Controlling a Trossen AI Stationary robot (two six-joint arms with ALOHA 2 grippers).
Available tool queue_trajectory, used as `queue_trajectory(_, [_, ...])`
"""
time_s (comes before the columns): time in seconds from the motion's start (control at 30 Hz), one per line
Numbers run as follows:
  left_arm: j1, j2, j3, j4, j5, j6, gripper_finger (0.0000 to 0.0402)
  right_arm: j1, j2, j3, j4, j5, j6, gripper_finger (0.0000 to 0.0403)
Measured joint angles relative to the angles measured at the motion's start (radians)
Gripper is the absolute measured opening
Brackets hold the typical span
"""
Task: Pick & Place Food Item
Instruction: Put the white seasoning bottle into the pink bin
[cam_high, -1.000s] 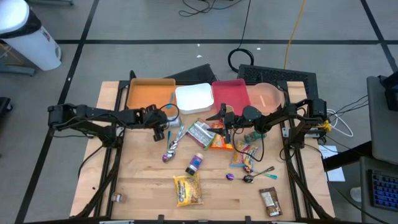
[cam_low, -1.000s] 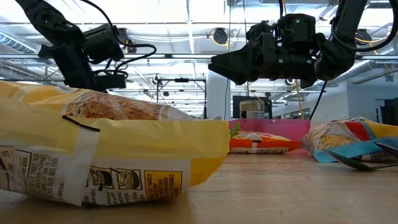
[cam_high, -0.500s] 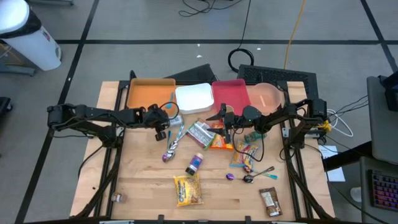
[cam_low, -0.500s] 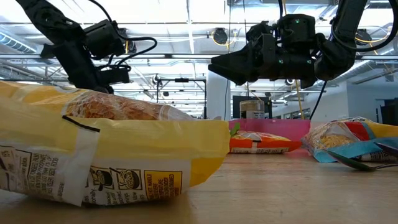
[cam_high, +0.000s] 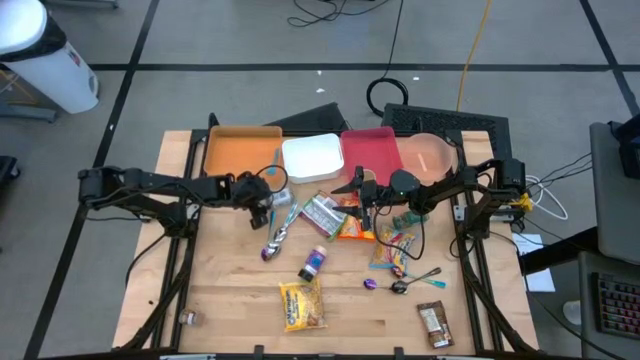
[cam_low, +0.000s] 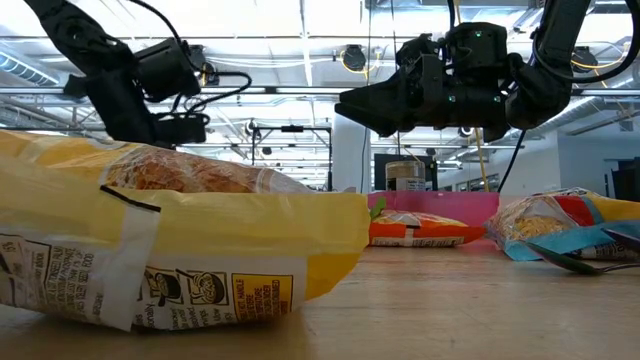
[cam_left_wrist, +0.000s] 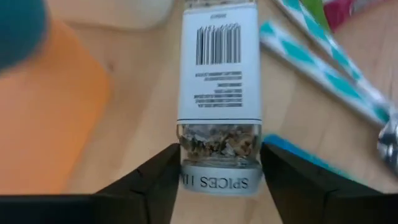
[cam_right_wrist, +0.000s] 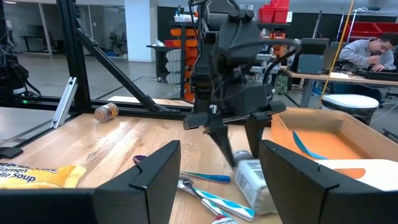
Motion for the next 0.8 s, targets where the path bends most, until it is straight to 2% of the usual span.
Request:
queue_trajectory(0.17, [0.000, 0.026, -0.001, -0.006, -0.003, -0.018, 0.0262, 0.000, 0.000, 0.000, 0.000, 0.000, 0.000, 0.0211])
queue_trajectory(0.3, [0.000, 0.068, 0.002, 0.007, 0.003, -0.002, 0.0267, 0.000, 0.000, 0.000, 0.000, 0.001, 0.000, 0.0211])
queue_trajectory(0.67, [0.000, 0.077, 0.001, 0.057, 0.002, 0.038, 0.0215, 0.000, 0.000, 0.000, -0.009, 0.000, 0.000, 0.0212])
queue_trajectory(0.8, [-0.001, 0.077, 0.001, 0.065, -0.007, 0.043, 0.0212, 0.000, 0.000, 0.000, -0.009, 0.000, 0.000, 0.0211])
